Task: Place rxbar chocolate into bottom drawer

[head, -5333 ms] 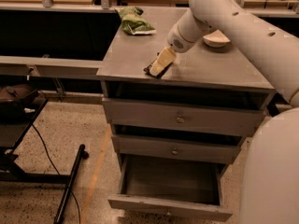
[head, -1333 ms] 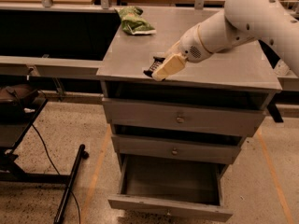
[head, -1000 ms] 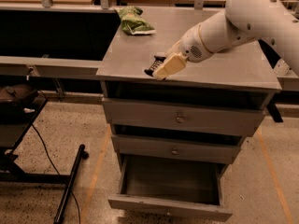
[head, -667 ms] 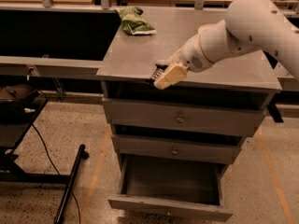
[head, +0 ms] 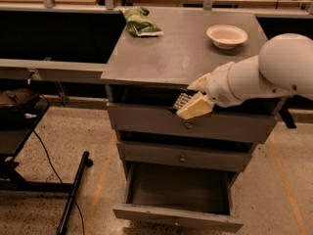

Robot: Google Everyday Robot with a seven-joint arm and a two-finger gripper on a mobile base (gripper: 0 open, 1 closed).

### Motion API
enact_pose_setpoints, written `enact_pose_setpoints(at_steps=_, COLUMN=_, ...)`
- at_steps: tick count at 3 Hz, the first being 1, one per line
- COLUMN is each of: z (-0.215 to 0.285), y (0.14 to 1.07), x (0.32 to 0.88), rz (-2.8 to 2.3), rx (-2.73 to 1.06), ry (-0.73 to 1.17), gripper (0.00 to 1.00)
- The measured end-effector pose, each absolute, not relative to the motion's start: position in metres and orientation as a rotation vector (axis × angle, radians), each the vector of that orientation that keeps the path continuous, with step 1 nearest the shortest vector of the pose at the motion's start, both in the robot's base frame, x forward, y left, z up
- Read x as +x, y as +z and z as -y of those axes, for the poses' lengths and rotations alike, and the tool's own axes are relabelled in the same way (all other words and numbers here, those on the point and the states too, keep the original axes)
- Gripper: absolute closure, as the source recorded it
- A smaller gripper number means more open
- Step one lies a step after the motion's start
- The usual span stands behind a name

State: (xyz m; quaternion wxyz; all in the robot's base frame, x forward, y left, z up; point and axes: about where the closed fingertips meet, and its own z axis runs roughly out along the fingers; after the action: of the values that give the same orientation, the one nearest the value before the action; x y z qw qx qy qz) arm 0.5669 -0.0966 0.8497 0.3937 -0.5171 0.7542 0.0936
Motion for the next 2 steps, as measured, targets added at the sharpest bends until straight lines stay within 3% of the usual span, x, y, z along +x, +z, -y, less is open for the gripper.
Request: enact_pose_setpoints(at_steps=2, z=0.095, y=0.822, x=0.564, rz=-1.93, rx=-1.25, ry=0.265, gripper=1.0)
